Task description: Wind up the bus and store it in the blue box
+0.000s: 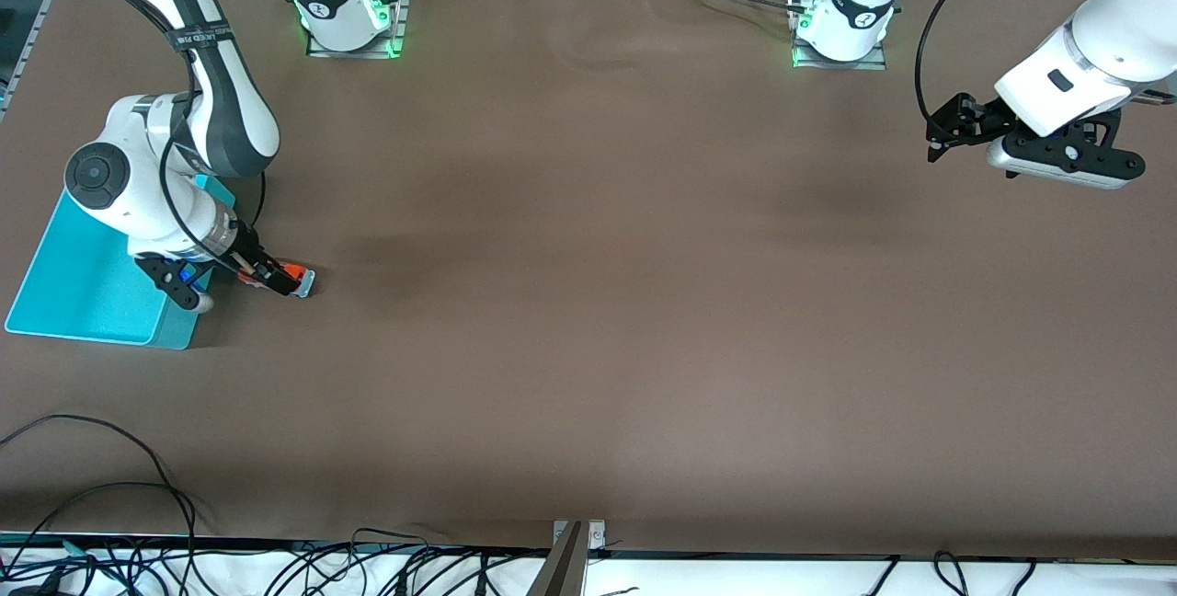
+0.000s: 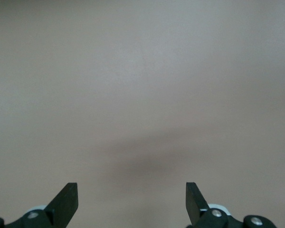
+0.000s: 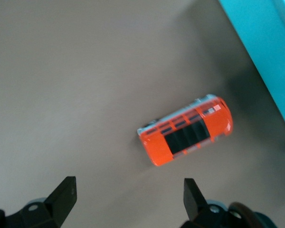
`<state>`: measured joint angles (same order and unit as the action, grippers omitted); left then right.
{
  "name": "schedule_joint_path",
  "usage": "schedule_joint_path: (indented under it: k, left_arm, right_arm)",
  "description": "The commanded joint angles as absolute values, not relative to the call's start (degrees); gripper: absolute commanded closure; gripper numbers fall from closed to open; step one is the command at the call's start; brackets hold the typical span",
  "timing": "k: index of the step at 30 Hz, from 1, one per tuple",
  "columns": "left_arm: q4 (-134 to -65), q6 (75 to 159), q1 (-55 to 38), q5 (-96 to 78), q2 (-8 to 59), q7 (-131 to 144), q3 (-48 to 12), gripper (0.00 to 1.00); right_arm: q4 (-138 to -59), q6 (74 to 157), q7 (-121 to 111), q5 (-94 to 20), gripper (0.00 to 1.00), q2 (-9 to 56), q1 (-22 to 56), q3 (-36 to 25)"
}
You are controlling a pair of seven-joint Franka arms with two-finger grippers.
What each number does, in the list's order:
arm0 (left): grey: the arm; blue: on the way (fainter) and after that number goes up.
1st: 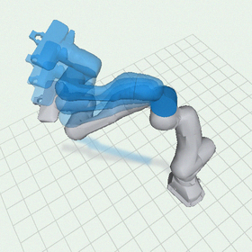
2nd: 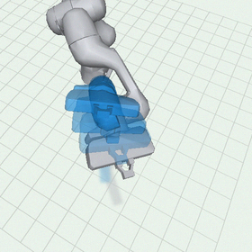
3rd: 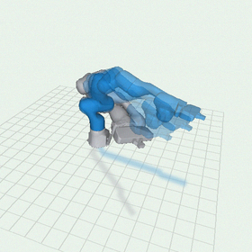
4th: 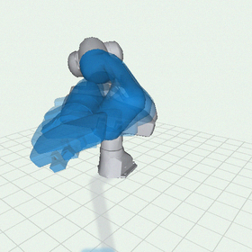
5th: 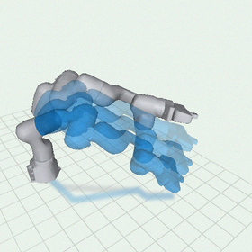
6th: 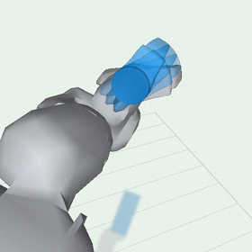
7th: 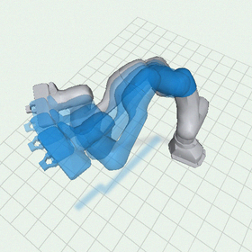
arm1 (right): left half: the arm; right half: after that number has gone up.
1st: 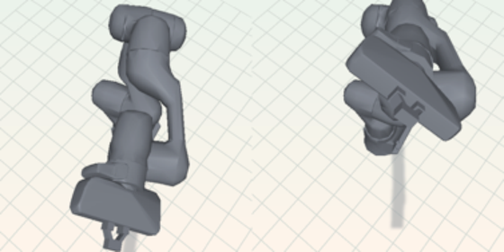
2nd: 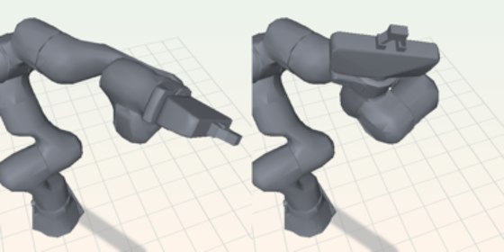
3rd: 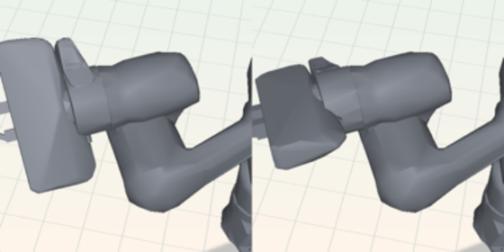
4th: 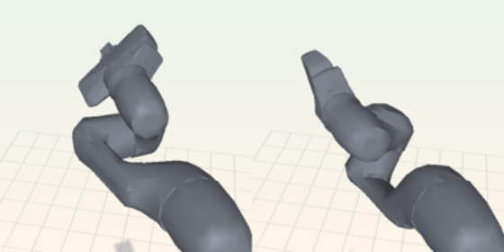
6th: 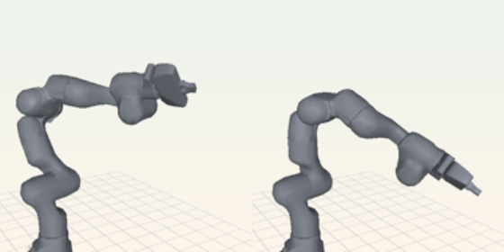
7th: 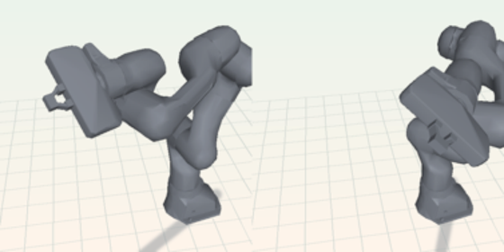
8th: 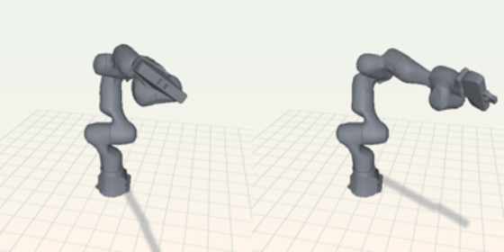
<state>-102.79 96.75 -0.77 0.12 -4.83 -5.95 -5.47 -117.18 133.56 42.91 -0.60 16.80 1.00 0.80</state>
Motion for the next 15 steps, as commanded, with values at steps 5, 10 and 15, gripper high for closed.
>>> schedule_joint_path:
  k: [5, 10, 15]
  left_arm:
    - [-99.32, 94.75, -0.7, 1.67, -2.46, -4.92, -5.27, 0.0]
    - [-98.79, 94.4, -0.44, 1.67, -2.02, -5.01, -5.19, 0.0]
    - [-98.79, 93.61, -0.44, 1.58, -2.02, -4.92, -5.19, 0.0]
  right_arm:
    - [-121.29, 135.79, 61.33, -1.23, 0.0, 16.17, 0.88, -2.72]
    - [-122.34, 139.21, 67.23, -1.23, 0.0, 16.78, 0.88, -4.13]
    - [-123.13, 139.75, 72.33, -1.23, 0.0, 17.58, -0.17, -4.31]
